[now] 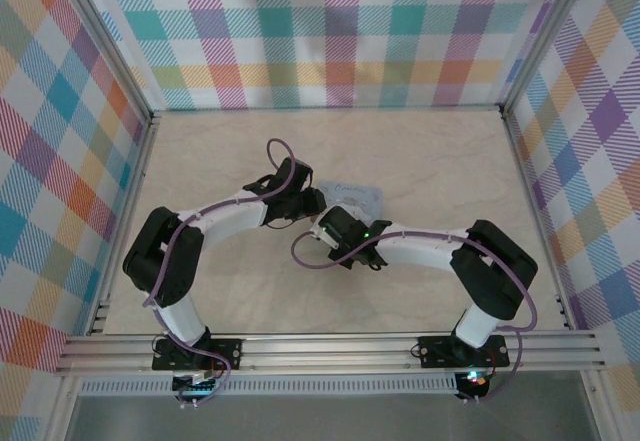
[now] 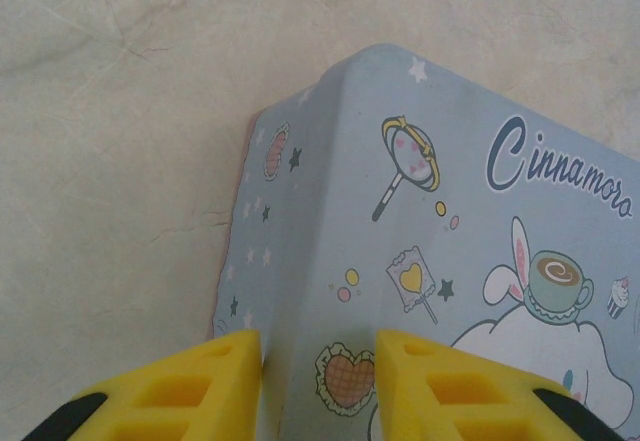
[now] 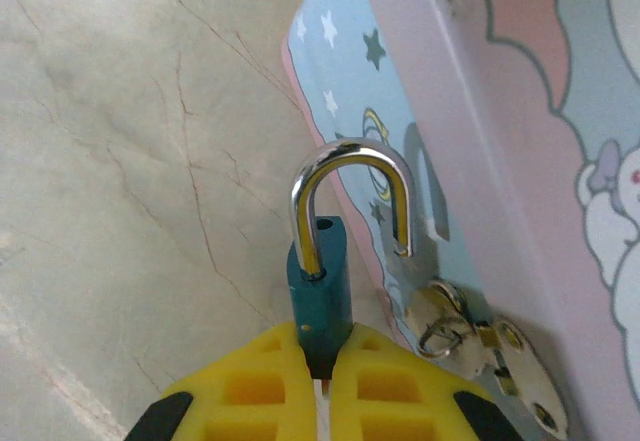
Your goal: Unlock the padlock with the key
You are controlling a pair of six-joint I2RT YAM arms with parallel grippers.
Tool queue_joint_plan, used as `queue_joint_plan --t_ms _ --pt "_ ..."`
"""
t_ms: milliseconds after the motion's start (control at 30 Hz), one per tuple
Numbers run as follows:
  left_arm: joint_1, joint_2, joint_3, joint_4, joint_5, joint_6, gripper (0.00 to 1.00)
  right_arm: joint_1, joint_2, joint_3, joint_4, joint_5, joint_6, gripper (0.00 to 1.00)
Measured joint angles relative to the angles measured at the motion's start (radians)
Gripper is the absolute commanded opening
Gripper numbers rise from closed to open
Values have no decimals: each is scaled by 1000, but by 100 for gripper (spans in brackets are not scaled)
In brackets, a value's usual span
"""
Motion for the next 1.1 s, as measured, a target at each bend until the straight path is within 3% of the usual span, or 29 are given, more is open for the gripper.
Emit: queue_joint_plan --t_ms 533,900,1100 --pt "2 -51 -63 9 0 -24 40 15 -142 -60 21 -18 35 0" --pt "3 -62 -102 69 70 -69 43 20 -265 -101 -10 -14 92 0" --pt "3 -170 -169 66 54 -80 50 20 -356 -135 -40 5 150 0"
